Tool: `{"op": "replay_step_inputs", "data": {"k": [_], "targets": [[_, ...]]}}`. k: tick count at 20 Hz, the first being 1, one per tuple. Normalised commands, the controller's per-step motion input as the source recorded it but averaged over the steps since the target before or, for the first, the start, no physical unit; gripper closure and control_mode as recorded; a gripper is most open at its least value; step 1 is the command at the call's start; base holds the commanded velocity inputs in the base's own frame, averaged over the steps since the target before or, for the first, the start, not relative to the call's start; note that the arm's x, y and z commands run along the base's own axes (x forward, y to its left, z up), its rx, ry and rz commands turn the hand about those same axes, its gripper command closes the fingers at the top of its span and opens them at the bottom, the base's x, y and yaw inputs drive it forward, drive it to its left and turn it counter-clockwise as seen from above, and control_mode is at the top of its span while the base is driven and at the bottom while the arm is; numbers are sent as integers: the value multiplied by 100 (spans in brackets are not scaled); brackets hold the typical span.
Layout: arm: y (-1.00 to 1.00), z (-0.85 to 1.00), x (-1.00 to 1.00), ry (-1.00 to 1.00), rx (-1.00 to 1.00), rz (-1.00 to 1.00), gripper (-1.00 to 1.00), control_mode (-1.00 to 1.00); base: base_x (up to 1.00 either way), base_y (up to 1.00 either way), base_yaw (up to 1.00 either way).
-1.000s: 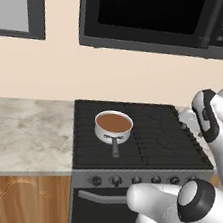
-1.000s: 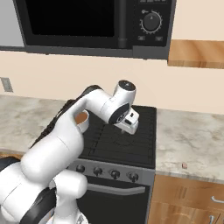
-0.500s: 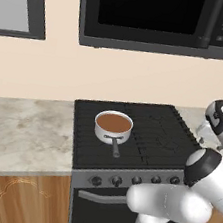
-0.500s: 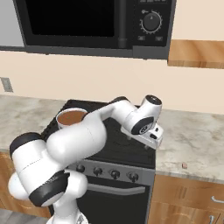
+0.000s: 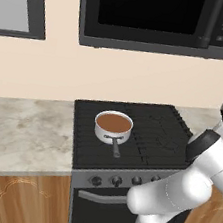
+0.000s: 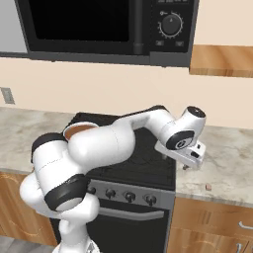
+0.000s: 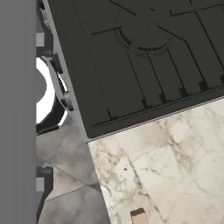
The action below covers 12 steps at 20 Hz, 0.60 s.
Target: Pick up the sugar cube(s) and place them in the saucepan with hot chocolate.
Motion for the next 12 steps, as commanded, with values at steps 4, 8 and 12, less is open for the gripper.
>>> {"op": "replay_step_inputs", "data": {"k": [4,8,12], "targets": [[-25,-7,-2,-16,-16,0,-100,-100,0,0,0],[-36,-13,-2,-20,-23,0,-100,-100,0,0,0],[-42,-16,-4,-19,-27,0,-100,-100,0,0,0]]}}
